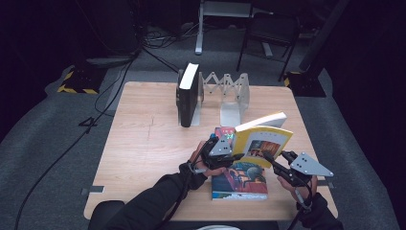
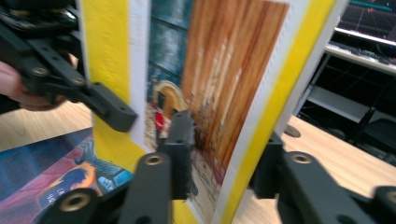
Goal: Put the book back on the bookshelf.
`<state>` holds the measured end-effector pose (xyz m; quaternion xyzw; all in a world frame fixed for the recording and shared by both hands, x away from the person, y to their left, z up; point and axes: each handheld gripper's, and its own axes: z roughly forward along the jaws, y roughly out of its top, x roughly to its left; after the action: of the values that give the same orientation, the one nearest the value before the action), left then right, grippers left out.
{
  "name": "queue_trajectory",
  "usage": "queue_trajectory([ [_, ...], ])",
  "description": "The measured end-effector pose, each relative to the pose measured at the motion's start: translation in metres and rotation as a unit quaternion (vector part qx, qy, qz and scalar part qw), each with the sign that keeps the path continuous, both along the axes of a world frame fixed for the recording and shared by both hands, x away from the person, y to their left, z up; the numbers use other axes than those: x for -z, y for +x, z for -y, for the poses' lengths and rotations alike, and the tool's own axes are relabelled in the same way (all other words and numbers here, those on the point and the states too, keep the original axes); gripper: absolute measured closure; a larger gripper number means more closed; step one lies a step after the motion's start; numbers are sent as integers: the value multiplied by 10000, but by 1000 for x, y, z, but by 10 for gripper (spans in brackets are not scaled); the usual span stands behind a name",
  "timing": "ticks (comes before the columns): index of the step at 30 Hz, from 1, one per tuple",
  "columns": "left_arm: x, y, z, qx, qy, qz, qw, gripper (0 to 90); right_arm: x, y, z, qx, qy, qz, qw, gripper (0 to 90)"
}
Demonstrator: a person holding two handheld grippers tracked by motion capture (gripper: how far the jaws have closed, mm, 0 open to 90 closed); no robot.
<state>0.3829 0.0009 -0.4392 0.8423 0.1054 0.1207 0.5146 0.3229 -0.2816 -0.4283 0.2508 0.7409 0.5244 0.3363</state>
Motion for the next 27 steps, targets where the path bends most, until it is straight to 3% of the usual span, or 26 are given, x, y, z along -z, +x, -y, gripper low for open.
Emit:
queue_trajectory([
  [3, -2, -1, -9, 33, 76, -30, 10000, 736, 2, 2, -1, 254, -17, -7, 9997, 566],
  [8, -4, -4, -21, 116, 177, -69, 9998, 735, 2, 9, -4, 333, -49, -162, 9993, 461],
  [14, -4, -9, -31, 201, 193, -89, 9996, 732, 7, 19, -13, -60, -23, -428, 9991, 395],
  [17, -5, -12, -34, 247, 227, -39, 9994, 731, 12, 24, -18, -316, -107, -658, 9973, 370],
  [20, -4, -16, -36, 280, 243, -19, 9993, 720, 15, 24, -22, -443, -138, -724, 9963, 368],
  [23, -4, -18, -35, 236, 240, 5, 9994, 705, 17, 23, -29, -608, -279, -738, 9950, 421],
  [27, -3, -17, -34, 208, 107, -38, 9997, 672, 16, 24, -32, -592, -359, -715, 9950, 438],
])
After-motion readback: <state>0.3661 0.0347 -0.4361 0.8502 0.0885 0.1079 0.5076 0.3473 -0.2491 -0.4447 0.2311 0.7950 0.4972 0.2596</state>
